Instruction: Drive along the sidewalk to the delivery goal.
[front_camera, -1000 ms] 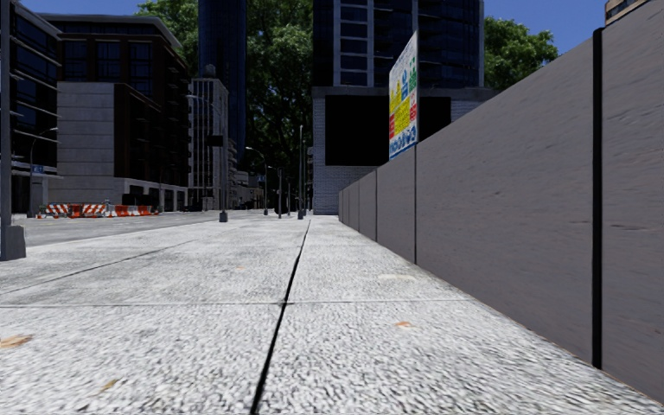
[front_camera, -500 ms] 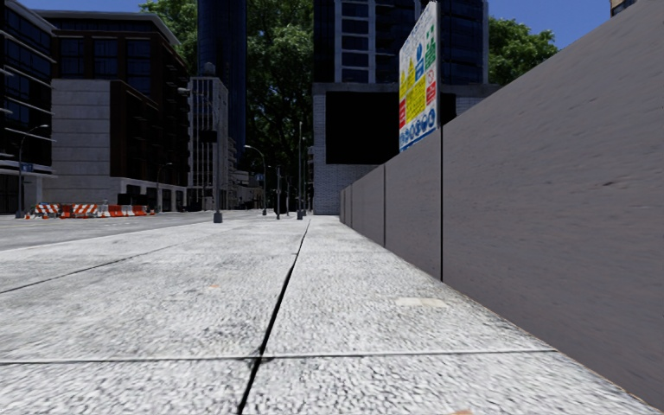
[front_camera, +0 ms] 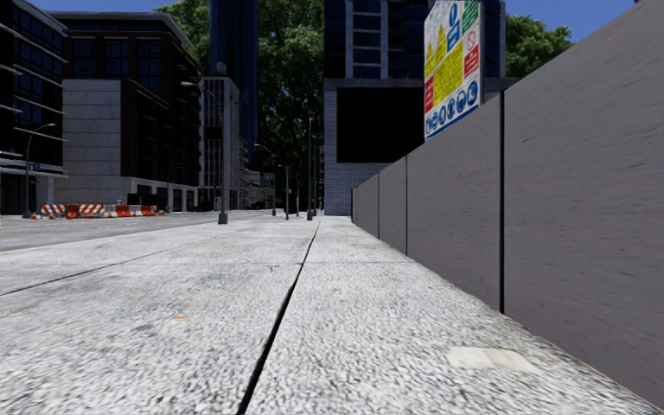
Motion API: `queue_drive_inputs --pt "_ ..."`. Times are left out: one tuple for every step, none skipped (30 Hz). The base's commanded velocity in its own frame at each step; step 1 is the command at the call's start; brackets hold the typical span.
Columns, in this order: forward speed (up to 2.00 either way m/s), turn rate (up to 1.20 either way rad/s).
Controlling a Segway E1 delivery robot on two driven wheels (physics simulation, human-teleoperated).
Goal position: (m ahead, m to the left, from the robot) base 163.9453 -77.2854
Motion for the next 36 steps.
queue_drive_inputs --pt "2.00 0.22" --pt "2.00 0.22" --pt "2.00 0.22" --pt "2.00 0.22" --pt "2.00 0.22" --pt "2.00 0.22" --pt "2.00 0.22" --pt "2.00 0.08" --pt "2.00 0.08" --pt "2.00 0.00" --pt "2.00 0.00" --pt "2.00 0.00" --pt "2.00 0.00" --pt "2.00 0.00" --pt "2.00 0.00" --pt "2.00 0.00" --pt "2.00 0.00" --pt "2.00 0.00" --pt "2.00 0.00" --pt "2.00 0.00" --pt "2.00 0.00" --pt "2.00 0.00" --pt "2.00 0.00" --pt "2.00 0.00" --pt "2.00 0.00" --pt "2.00 0.00" --pt "2.00 0.00" --pt "2.00 0.00" --pt "2.00 0.00" --pt "2.00 0.00" --pt "2.00 0.00" --pt "2.00 0.00" --pt "2.00 0.00" --pt "2.00 0.00" --pt "2.00 0.00" --pt "2.00 0.00"
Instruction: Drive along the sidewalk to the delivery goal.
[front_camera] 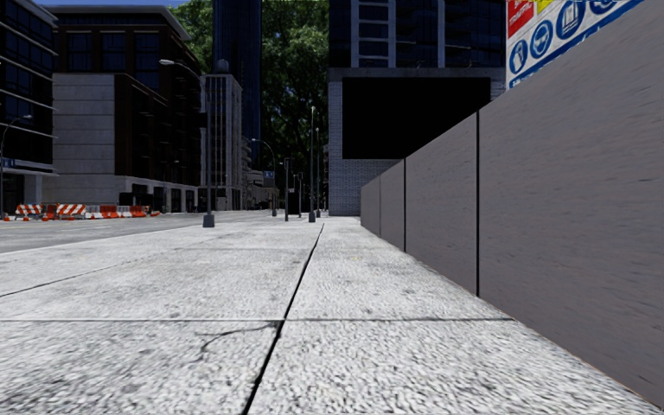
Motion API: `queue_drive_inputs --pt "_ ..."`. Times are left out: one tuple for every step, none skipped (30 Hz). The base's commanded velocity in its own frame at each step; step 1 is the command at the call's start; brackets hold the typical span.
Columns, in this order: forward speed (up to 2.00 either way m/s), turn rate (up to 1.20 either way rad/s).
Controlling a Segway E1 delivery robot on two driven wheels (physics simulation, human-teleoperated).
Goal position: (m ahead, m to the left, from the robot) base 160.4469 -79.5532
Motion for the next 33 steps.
queue_drive_inputs --pt "2.00 0.00" --pt "2.00 0.00" --pt "2.00 0.00" --pt "2.00 0.00" --pt "2.00 0.00" --pt "2.00 0.00" --pt "2.00 0.00" --pt "2.00 0.00" --pt "2.00 0.00" --pt "2.00 0.00" --pt "2.00 0.00" --pt "2.00 0.00" --pt "2.00 0.00" --pt "2.00 0.00" --pt "2.00 0.00" --pt "2.00 0.00" --pt "2.00 0.00" --pt "2.00 0.00" --pt "2.00 0.00" --pt "2.00 0.00" --pt "2.00 0.00" --pt "2.00 0.00" --pt "2.00 0.00" --pt "2.00 0.00" --pt "2.00 0.00" --pt "2.00 0.00" --pt "2.00 0.00" --pt "2.00 0.00" --pt "2.00 0.00" --pt "2.00 0.00" --pt "2.00 0.00" --pt "2.00 0.00" --pt "2.00 0.00"
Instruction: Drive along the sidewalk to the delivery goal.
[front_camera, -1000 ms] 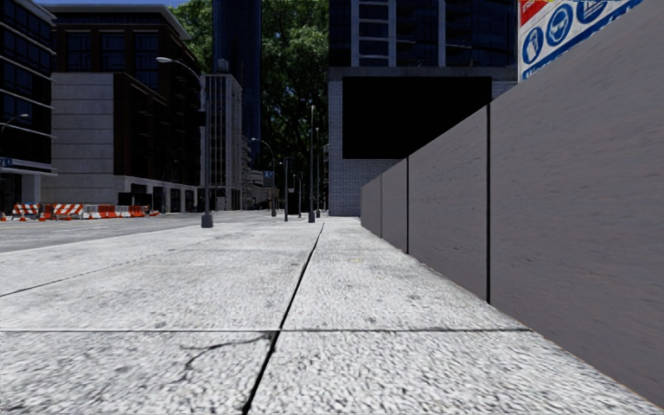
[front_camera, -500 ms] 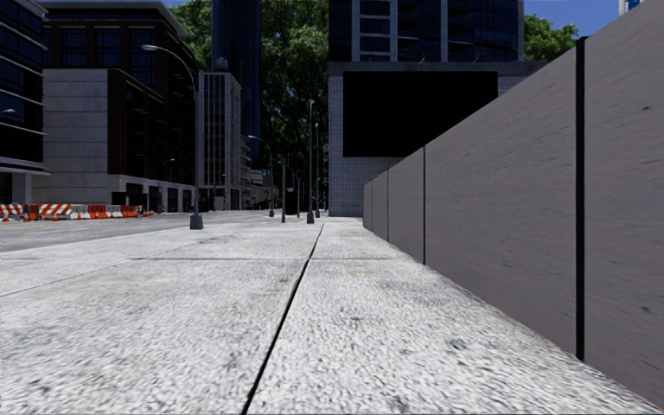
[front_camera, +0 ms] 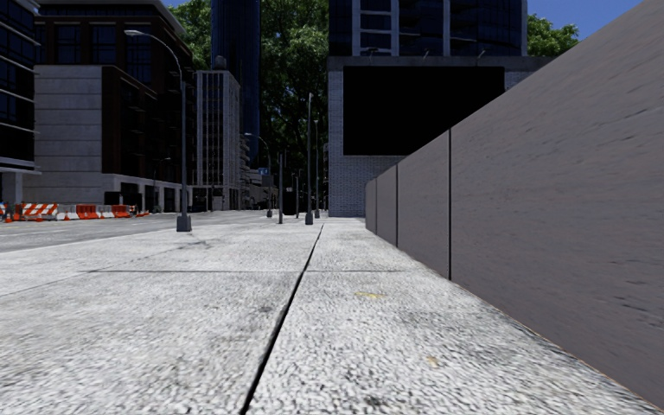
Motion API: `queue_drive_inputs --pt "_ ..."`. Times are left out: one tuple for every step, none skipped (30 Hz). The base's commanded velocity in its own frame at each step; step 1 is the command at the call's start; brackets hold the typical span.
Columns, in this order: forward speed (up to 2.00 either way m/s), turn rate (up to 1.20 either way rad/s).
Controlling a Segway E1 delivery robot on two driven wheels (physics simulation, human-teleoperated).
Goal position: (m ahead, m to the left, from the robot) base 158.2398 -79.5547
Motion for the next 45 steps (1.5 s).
queue_drive_inputs --pt "2.00 0.00" --pt "2.00 0.00" --pt "2.00 0.00" --pt "2.00 0.00" --pt "2.00 0.00" --pt "2.00 0.00" --pt "2.00 0.00" --pt "2.00 0.00" --pt "2.00 0.00" --pt "2.00 0.00" --pt "2.00 0.00" --pt "2.00 0.00" --pt "2.00 0.00" --pt "2.00 0.00" --pt "2.00 0.00" --pt "2.00 0.00" --pt "2.00 0.00" --pt "2.00 0.00" --pt "2.00 0.00" --pt "2.00 0.00" --pt "2.00 0.00" --pt "2.00 0.00" --pt "2.00 0.00" --pt "2.00 0.00" --pt "2.00 0.00" --pt "2.00 0.00" --pt "2.00 0.00" --pt "2.00 0.00" --pt "2.00 0.00" --pt "2.00 0.00" --pt "2.00 0.00" --pt "2.00 0.00" --pt "2.00 0.00" --pt "2.00 0.00" --pt "2.00 0.00" --pt "2.00 0.00" --pt "2.00 0.00" --pt "2.00 0.00" --pt "2.00 0.00" --pt "2.00 0.00" --pt "2.00 0.00" --pt "2.00 0.00" --pt "2.00 0.00" --pt "2.00 0.00" --pt "2.00 0.00"
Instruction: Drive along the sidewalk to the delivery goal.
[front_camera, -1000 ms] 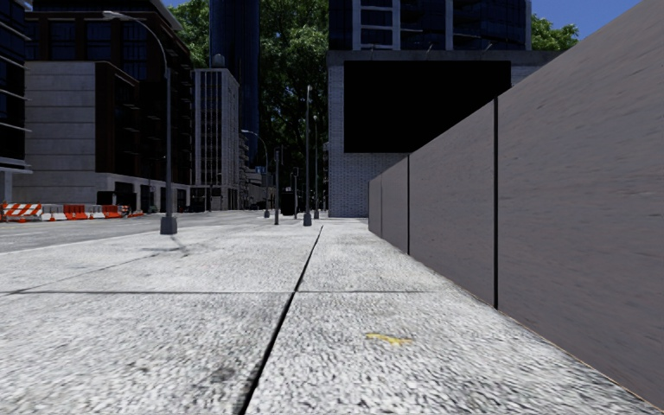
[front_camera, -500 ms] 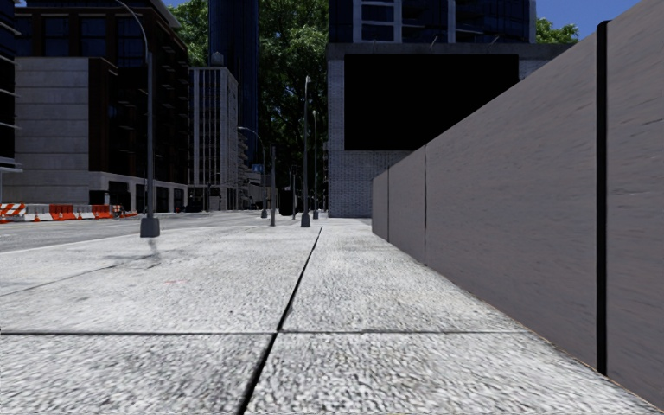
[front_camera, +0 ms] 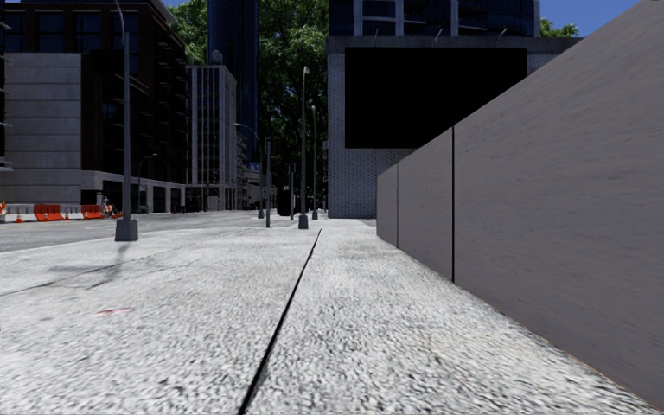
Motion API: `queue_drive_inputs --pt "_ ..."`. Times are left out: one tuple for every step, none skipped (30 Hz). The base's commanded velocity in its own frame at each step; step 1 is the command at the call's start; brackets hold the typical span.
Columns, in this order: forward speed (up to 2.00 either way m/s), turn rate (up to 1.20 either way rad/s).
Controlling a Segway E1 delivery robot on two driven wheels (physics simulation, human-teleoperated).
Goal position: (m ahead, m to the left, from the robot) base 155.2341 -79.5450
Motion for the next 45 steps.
queue_drive_inputs --pt "2.00 0.00" --pt "2.00 0.00" --pt "2.00 0.00" --pt "2.00 0.00" --pt "2.00 0.00" --pt "2.00 0.00" --pt "2.00 0.00" --pt "2.00 0.00" --pt "2.00 0.00" --pt "2.00 0.00" --pt "2.00 0.00" --pt "2.00 0.00" --pt "2.00 0.00" --pt "2.00 0.00" --pt "2.00 0.00" --pt "2.00 0.00" --pt "2.00 0.00" --pt "2.00 0.00" --pt "2.00 0.00" --pt "2.00 0.00" --pt "2.00 0.00" --pt "2.00 0.00" --pt "2.00 0.00" --pt "2.00 0.00" --pt "2.00 0.00" --pt "2.00 0.00" --pt "2.00 0.00" --pt "2.00 0.00" --pt "2.00 0.00" --pt "2.00 0.00" --pt "2.00 0.00" --pt "2.00 0.00" --pt "2.00 0.00" --pt "2.00 0.00" --pt "2.00 0.00" --pt "2.00 0.00" --pt "2.00 0.00" --pt "2.00 0.00" --pt "2.00 0.00" --pt "2.00 0.00" --pt "2.00 0.00" --pt "2.00 0.00" --pt "2.00 0.00" --pt "2.00 0.00" --pt "2.00 0.00"
